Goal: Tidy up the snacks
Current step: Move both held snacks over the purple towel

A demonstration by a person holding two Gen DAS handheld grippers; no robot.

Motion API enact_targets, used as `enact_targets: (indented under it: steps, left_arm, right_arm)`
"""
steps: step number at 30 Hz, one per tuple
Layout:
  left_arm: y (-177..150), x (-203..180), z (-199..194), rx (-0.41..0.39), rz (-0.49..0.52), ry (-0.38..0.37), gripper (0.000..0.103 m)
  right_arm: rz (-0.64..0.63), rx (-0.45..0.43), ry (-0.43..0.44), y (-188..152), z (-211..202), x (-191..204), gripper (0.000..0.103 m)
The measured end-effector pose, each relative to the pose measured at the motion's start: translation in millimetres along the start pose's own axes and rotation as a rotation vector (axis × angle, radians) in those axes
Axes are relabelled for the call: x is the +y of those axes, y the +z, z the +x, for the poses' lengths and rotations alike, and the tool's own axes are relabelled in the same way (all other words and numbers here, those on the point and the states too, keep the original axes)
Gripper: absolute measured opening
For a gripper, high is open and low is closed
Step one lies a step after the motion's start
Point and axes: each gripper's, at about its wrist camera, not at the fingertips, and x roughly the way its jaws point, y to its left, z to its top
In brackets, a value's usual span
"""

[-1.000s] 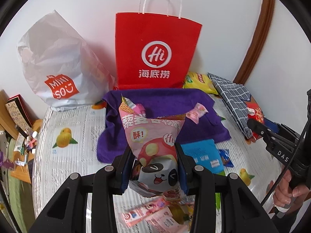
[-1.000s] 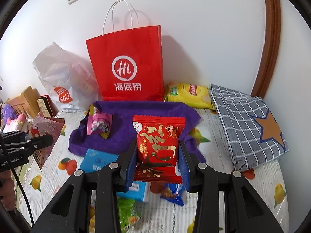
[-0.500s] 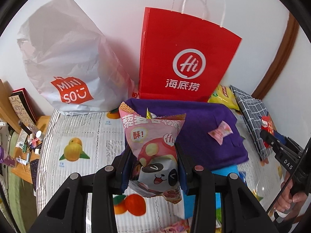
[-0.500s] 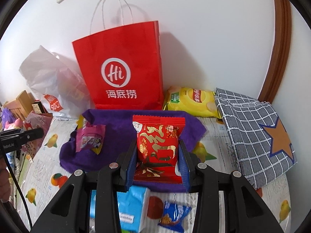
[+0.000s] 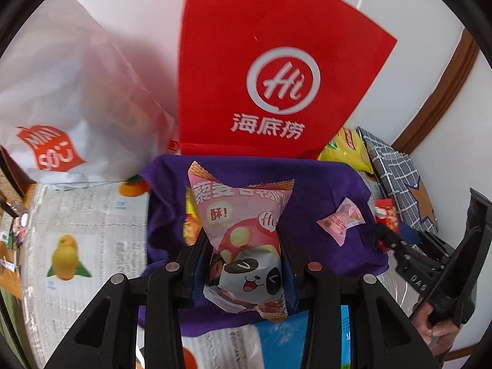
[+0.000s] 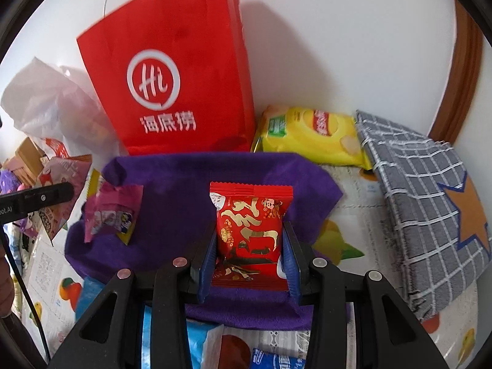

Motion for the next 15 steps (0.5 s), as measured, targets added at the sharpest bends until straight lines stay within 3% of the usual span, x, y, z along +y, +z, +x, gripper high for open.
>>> enact_targets:
  steps: [9, 15]
  left_arm:
    - [-6.3, -10.7, 37.3, 0.073, 0.029, -0.004, 0.039]
    - [-7.8, -16.3, 40.6, 0.069, 0.057, 0.024, 0.039]
  right_arm:
    - [-0.019, 0.054, 0.003, -10.7, 29.3, 2.7, 0.039]
    - [-0.021, 0.081, -0.010, -16.9, 41.6, 3.2, 0.040]
